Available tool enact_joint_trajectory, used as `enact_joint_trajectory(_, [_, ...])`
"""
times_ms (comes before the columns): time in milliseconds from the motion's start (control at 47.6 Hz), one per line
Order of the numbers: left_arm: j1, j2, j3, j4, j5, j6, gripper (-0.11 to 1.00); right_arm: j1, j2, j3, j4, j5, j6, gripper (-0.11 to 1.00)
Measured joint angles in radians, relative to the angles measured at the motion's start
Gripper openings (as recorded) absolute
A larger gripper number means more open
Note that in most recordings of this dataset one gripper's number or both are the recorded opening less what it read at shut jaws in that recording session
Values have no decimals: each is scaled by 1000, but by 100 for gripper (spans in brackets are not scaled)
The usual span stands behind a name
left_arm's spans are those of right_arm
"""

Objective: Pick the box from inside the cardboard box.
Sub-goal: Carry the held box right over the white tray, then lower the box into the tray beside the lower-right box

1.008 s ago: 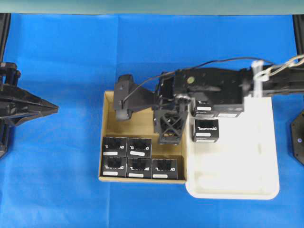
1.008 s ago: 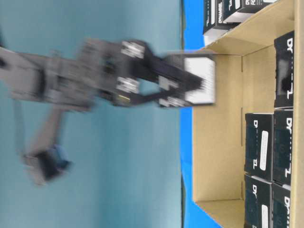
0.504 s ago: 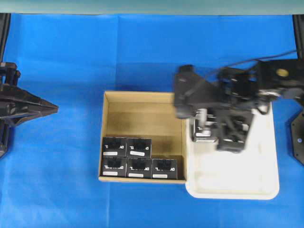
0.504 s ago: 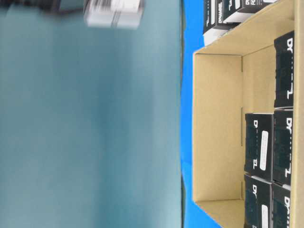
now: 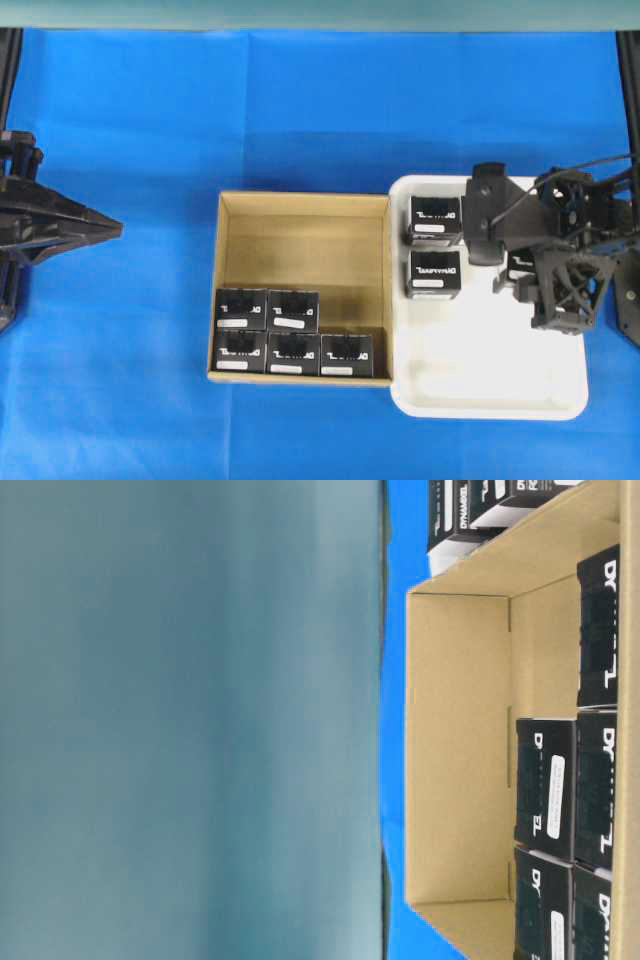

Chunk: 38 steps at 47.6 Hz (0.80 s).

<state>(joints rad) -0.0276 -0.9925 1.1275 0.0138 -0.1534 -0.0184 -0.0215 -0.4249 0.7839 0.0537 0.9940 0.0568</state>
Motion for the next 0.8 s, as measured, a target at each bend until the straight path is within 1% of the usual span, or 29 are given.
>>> enact_joint_trajectory(210, [-2,0,0,0,0,0,0,0,17,110,0,-158,0,62])
enact_joint_trajectory(378, [0,0,0,0,0,0,0,0,38,156,0,-244,-2,62])
enact_joint_trajectory(588, [-2,2,0,2,0,0,0,0,109,158,-20,-304,-11,62])
enact_joint_trajectory(798, [-2,2,0,2,0,0,0,0,193,133,-23,-331,-25,62])
